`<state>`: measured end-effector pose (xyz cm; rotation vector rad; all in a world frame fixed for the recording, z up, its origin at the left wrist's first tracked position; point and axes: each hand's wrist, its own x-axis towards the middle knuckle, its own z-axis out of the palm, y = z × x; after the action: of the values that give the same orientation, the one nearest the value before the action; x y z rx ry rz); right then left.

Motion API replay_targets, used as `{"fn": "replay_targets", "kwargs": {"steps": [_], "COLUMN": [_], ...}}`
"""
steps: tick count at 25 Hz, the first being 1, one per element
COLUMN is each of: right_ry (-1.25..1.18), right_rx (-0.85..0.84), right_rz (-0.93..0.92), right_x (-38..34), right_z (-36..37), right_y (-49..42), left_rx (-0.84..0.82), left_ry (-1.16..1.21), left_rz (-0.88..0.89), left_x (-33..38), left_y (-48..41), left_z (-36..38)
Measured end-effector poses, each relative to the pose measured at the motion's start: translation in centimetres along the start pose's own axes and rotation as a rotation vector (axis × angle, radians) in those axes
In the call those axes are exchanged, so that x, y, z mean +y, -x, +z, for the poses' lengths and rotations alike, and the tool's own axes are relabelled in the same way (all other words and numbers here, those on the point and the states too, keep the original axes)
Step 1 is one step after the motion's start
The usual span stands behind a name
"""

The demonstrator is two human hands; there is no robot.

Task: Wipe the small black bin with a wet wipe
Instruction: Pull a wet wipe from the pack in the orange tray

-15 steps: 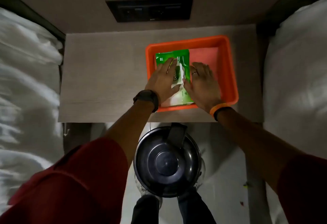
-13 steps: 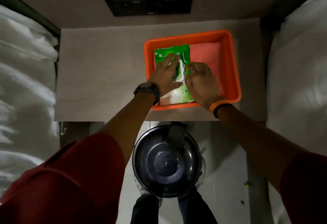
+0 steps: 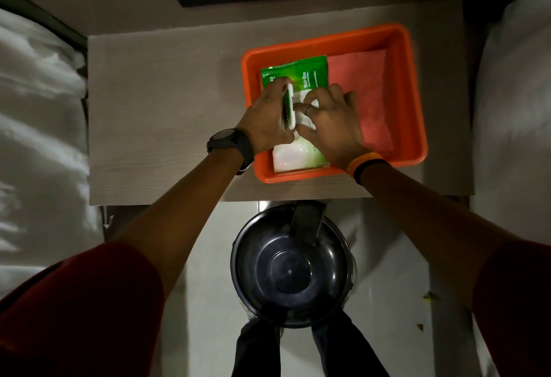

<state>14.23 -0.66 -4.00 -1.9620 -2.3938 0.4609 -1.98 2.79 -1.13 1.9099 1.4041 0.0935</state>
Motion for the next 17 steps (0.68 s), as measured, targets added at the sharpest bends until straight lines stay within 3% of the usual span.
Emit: {"fn": "replay_targets", "kwargs": {"steps": [6, 11, 14, 17], "right_ry": [-0.138, -0.737, -1.111, -1.4], "right_rx": [0.12, 0.464, 0.456, 0.361], "right_rz": [0.067, 0.427, 0.596, 0.64], "right_x": [-0.3, 0.5, 0.6, -0.1], "right_z": [0.6, -1.7, -3.1, -3.4], "right_y": [-0.1, 2.5, 4.9, 7.9], "left_rx": [0.036, -0.077, -0.112, -0.085], "left_ry": [0.037, -0.071, -0.227, -0.415], "left_rz": [-0.011, -0.029, -0.018, -0.019], "left_x": [-0.4, 0.4, 0.9, 1.2], "left_y": [0.1, -0.4, -0.9, -0.4], "left_z": [0.4, 0.6, 0.8, 1.5]}}
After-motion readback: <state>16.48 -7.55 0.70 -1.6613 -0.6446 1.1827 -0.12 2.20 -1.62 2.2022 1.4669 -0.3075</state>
